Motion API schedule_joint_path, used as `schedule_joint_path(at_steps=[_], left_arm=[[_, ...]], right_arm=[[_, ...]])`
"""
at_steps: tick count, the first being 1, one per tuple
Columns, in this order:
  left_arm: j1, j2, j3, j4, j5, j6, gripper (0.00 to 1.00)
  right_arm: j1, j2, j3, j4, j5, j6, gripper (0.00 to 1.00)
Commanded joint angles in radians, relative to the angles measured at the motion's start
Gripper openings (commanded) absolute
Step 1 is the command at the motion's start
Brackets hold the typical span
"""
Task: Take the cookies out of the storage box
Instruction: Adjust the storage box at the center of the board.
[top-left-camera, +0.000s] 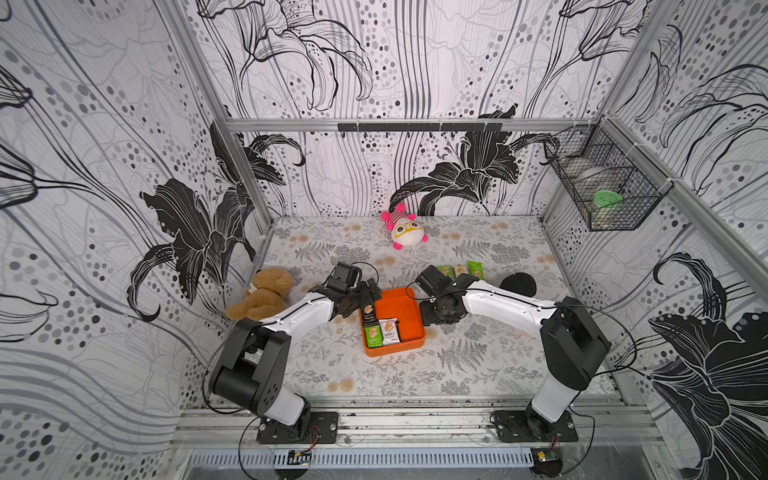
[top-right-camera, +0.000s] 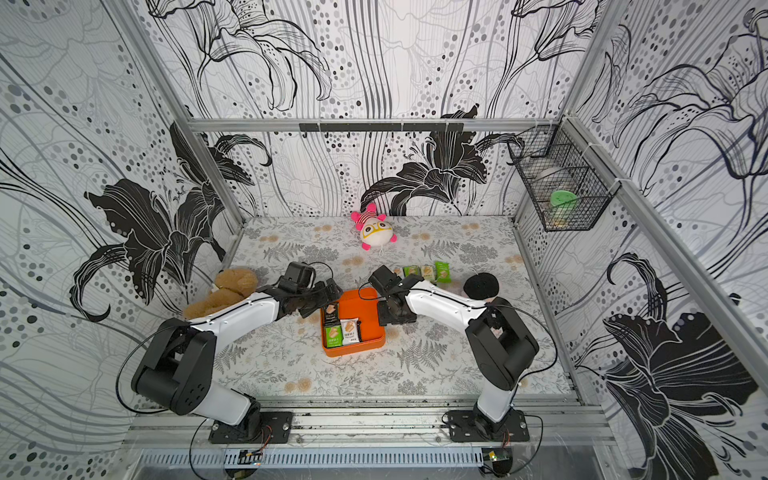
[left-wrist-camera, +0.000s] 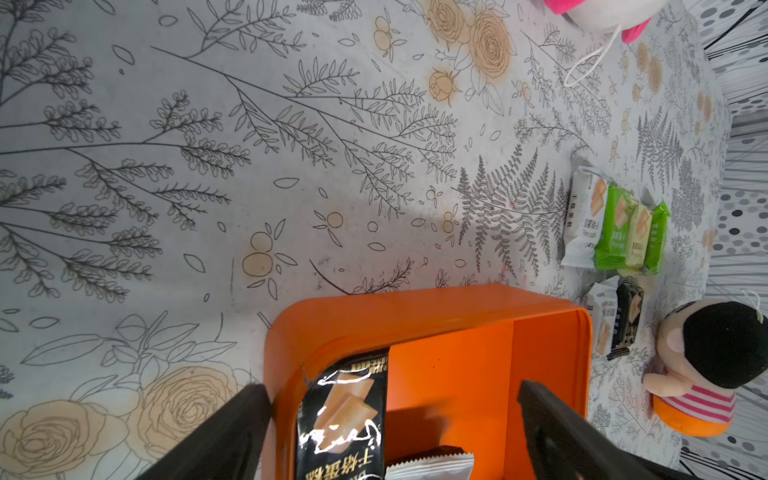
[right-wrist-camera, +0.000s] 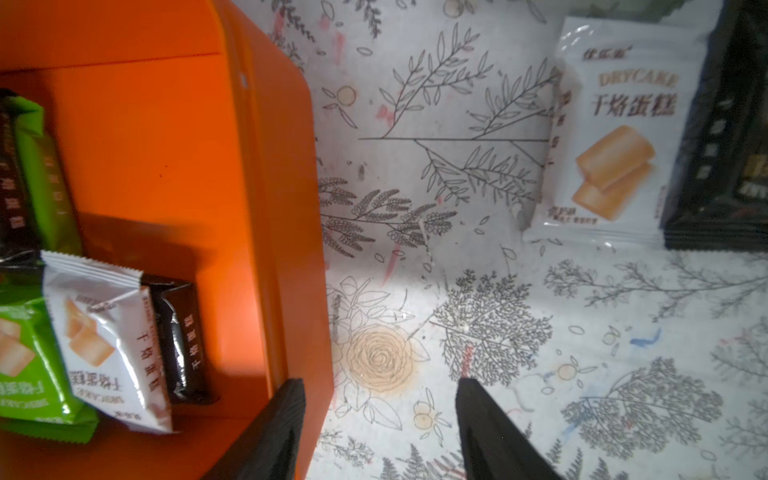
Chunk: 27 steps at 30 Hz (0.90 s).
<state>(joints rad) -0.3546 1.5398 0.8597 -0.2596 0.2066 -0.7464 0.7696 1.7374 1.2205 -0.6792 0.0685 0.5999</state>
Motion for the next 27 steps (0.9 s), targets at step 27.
schedule_joint_path(at_steps=[27], left_arm=[[-0.032,0.078,0.336,-0.254,-0.151,0.249,0.97]], right_arm=[[-0.053,-0.05,0.064,-0.089,0.12,0.112,0.69]])
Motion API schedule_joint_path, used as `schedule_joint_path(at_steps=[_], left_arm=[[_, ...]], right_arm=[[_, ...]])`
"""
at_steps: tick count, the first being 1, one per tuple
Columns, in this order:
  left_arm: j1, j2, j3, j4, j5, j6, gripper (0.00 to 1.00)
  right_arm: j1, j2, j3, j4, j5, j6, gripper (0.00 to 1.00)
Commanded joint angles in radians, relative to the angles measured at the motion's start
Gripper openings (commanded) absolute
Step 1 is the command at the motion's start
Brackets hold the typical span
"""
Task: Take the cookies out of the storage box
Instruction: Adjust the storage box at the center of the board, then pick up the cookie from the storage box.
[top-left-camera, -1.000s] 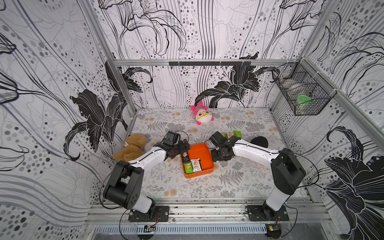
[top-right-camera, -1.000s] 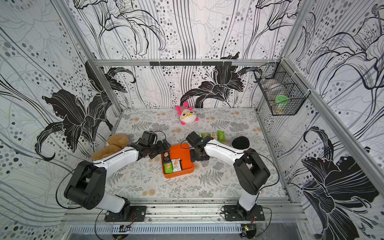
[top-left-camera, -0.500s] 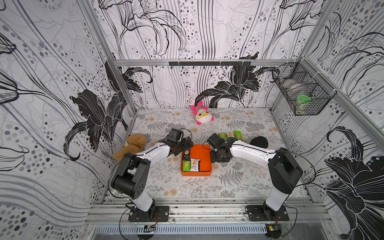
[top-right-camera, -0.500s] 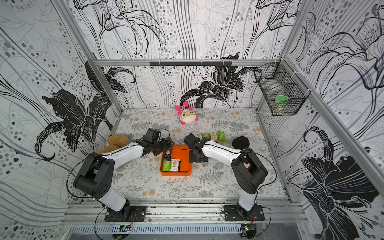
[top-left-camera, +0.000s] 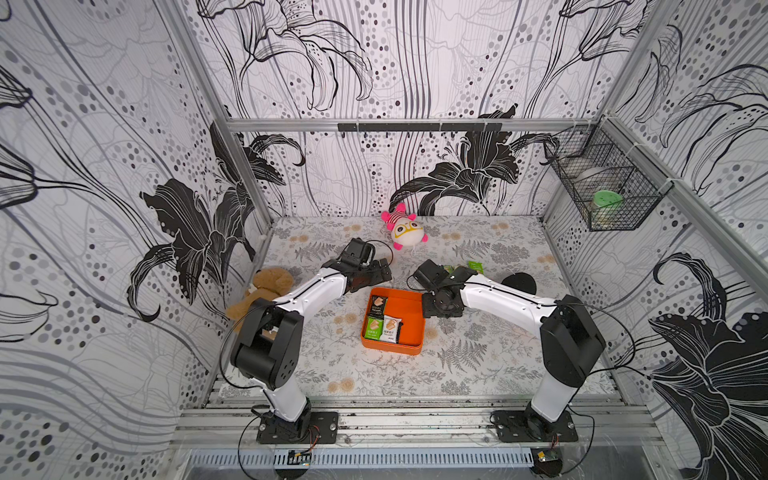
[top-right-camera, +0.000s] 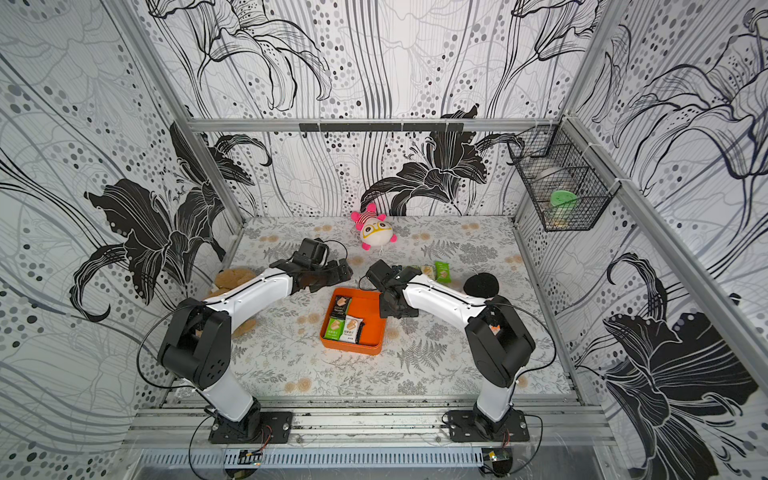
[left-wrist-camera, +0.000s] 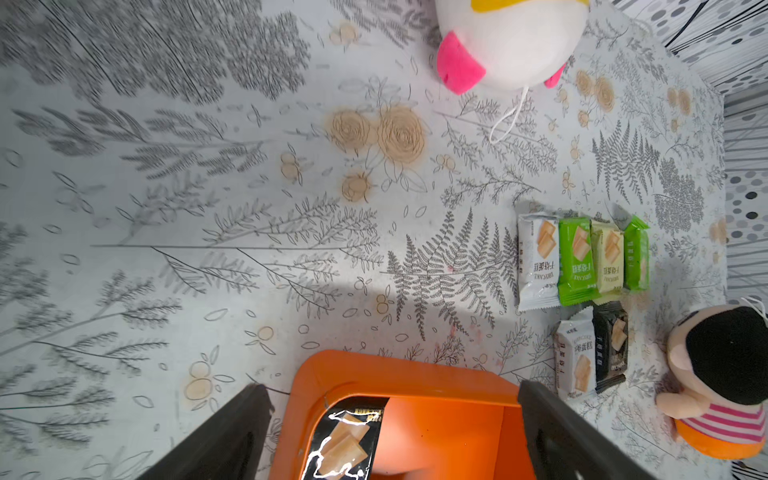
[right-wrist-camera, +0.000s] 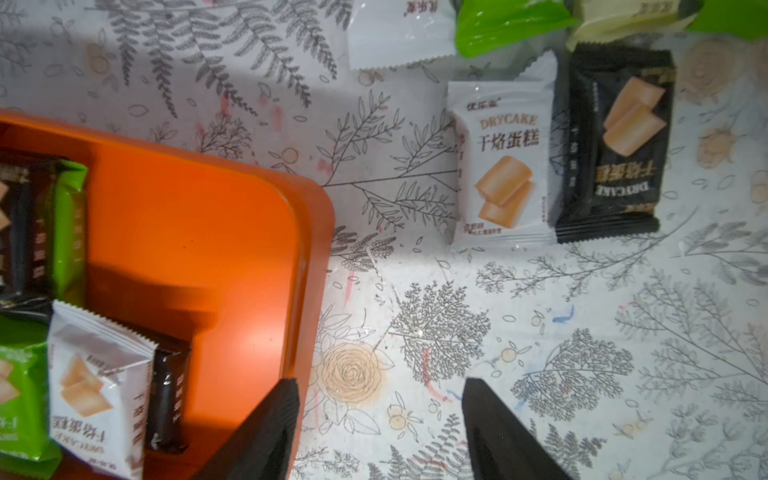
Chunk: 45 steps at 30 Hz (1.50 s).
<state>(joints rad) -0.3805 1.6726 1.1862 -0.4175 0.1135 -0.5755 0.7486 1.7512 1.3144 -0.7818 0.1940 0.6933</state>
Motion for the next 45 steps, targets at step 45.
schedule_joint_path(at_steps=[45], left_arm=[[-0.482,0.139,0.053,-0.427,-0.371,-0.3,0.75]], right_arm=[[-0.482,-0.276,-0.312,0.28,-0.396,-0.361,0.71]])
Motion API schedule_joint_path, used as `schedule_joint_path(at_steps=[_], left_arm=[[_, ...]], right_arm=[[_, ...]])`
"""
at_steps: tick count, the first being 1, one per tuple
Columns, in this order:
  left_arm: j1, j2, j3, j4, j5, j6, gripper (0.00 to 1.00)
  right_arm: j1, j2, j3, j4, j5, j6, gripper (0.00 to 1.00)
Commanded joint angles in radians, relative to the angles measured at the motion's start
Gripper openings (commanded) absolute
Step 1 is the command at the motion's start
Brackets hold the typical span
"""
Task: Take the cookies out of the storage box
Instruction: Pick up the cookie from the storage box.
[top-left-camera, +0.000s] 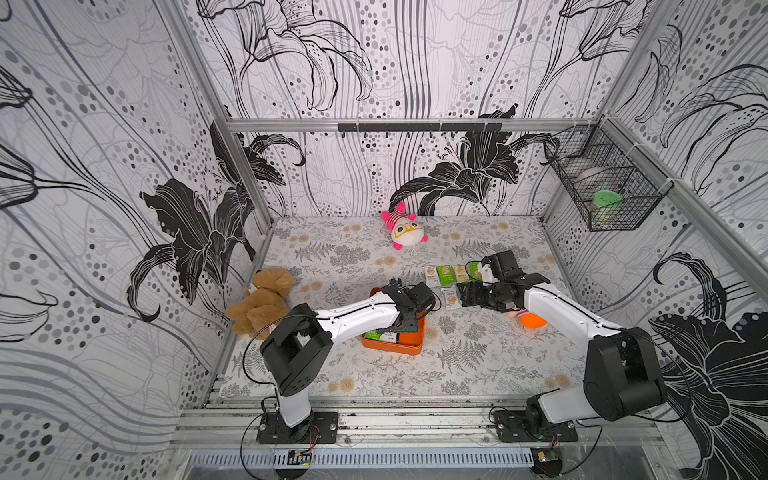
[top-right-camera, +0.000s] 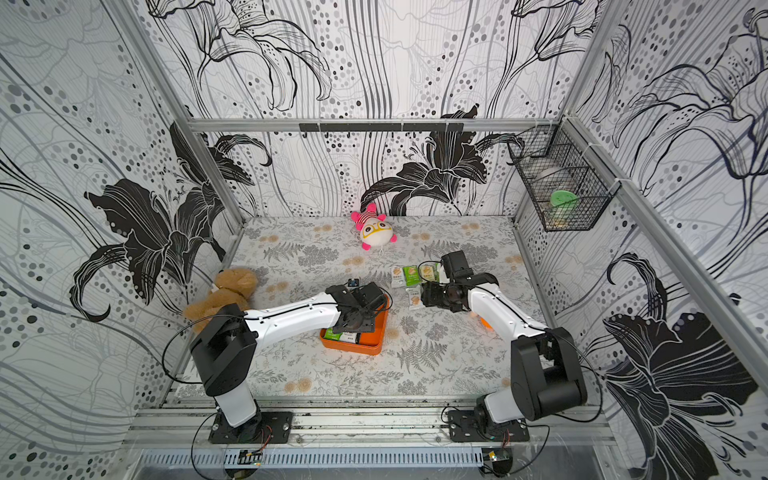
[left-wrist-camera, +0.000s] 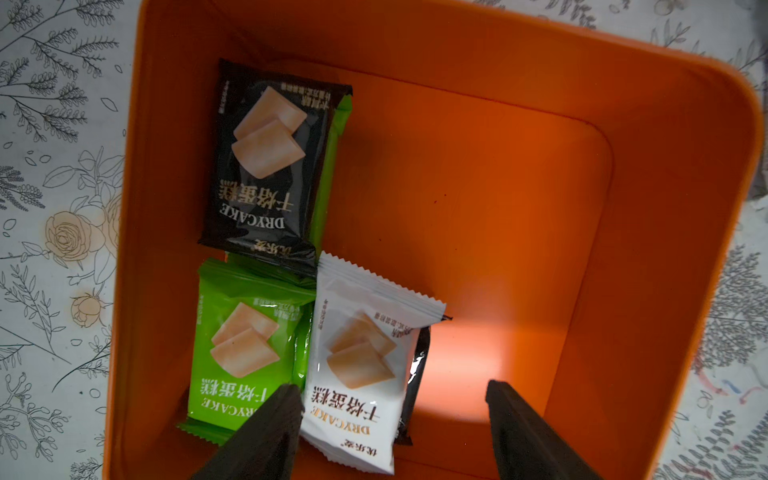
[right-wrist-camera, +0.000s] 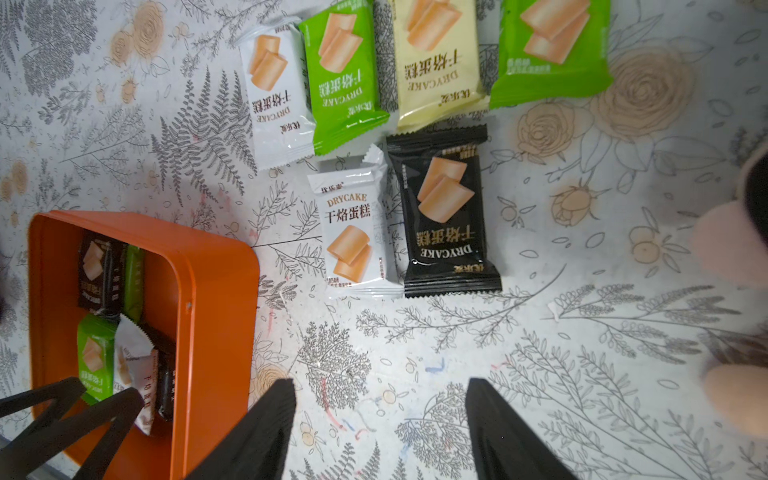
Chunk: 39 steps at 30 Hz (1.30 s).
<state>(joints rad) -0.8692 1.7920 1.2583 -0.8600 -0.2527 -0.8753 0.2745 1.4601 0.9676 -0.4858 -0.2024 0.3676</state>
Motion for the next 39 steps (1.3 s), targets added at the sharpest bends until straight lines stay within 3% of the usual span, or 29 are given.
schedule_joint_path(at_steps=[1,13,31,39], left_arm=[[0.007,0.025,-0.017,0.026,0.003,0.006,0.75],[0.047,0.07,0.004,0.037,0.027,0.06,0.75],[0.017,0.091,-0.001,0.083,0.084,0.03,0.72],[0.016,0.087,-0.03,0.107,0.098,0.044,0.54]], right_arm=[[-0.009,0.018,0.04,-0.02,0.006,-0.04,0.71],[-0.029,0.059,0.07,-0.026,0.01,-0.056,0.7],[-0.038,0.048,0.058,-0.031,0.023,-0.061,0.7],[-0.039,0.039,0.053,-0.037,0.023,-0.051,0.7]])
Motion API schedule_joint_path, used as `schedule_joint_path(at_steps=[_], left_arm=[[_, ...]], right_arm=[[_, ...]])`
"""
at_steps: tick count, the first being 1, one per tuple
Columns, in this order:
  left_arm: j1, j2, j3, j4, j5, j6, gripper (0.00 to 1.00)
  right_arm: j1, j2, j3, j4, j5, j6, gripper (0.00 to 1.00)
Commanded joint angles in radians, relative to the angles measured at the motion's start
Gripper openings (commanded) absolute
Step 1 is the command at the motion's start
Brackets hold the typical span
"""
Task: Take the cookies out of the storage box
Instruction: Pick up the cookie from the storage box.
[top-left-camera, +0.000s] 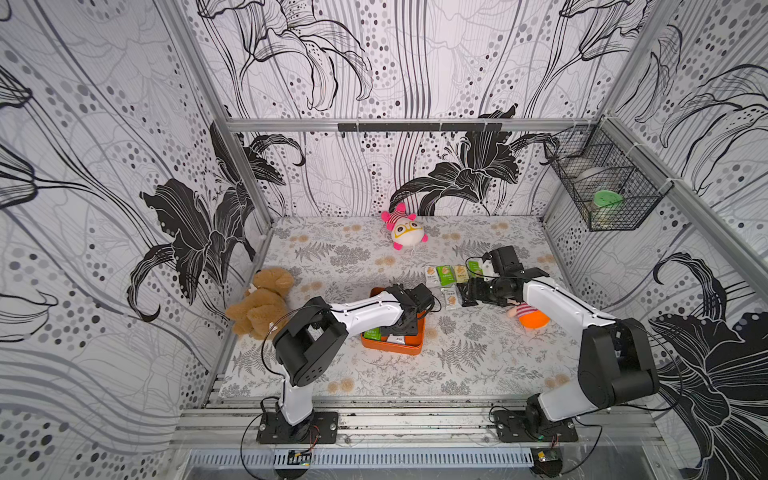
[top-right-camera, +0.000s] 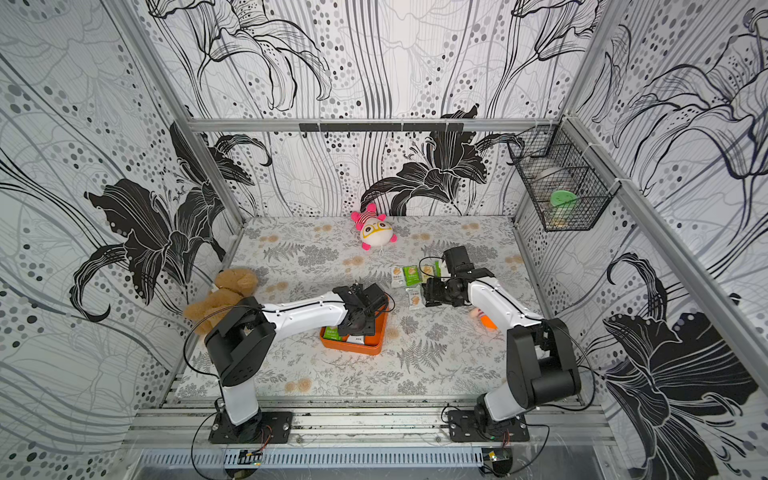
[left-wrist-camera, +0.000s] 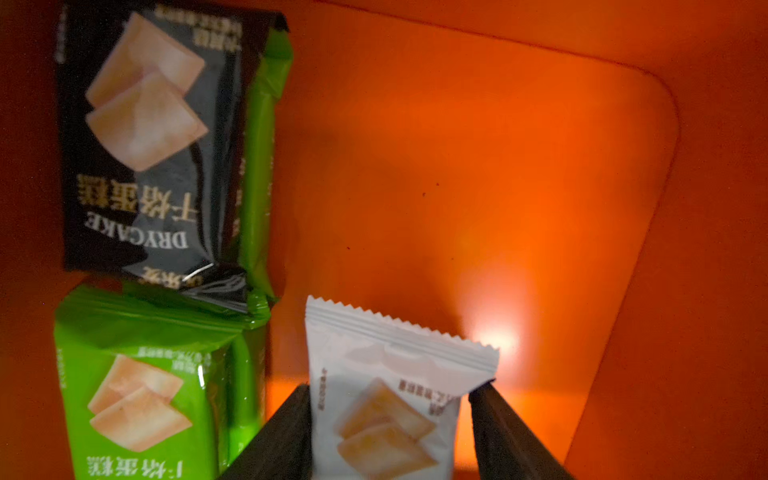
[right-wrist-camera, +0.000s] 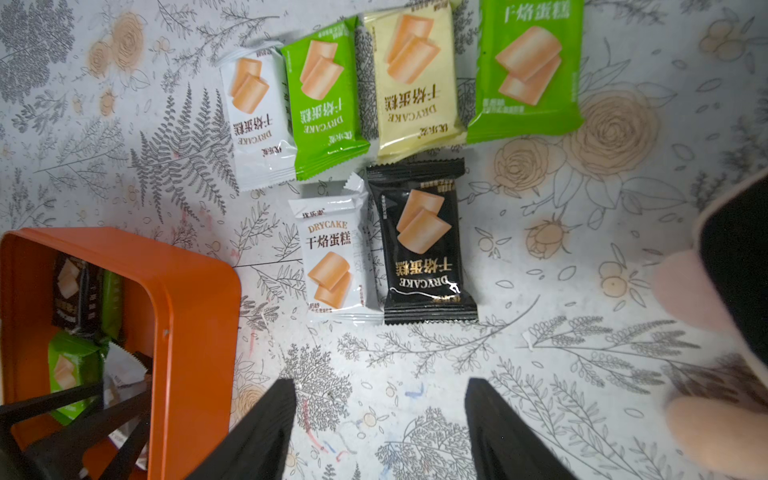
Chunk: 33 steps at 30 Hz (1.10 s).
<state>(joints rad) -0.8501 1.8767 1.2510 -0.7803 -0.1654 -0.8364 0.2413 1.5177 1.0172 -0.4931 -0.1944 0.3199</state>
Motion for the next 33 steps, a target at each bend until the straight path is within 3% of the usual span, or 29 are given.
schedule_joint_path(at_steps=[1,12,22,33], left_arm=[[-0.002,0.0,-0.03,0.033,0.012,0.003,0.54],[-0.002,-0.024,-0.042,0.048,0.005,0.002,0.45],[-0.002,-0.05,0.018,-0.005,-0.023,0.014,0.48],[0.017,0.022,0.099,-0.004,-0.033,0.067,0.48]], right_arm=[[-0.005,-0.019,0.003,-0.031,0.015,-0.003,0.7],[-0.005,-0.039,-0.005,-0.041,0.021,0.007,0.7],[-0.004,-0.051,-0.017,-0.035,0.006,0.017,0.7],[-0.005,-0.065,-0.028,-0.039,0.019,0.012,0.7]])
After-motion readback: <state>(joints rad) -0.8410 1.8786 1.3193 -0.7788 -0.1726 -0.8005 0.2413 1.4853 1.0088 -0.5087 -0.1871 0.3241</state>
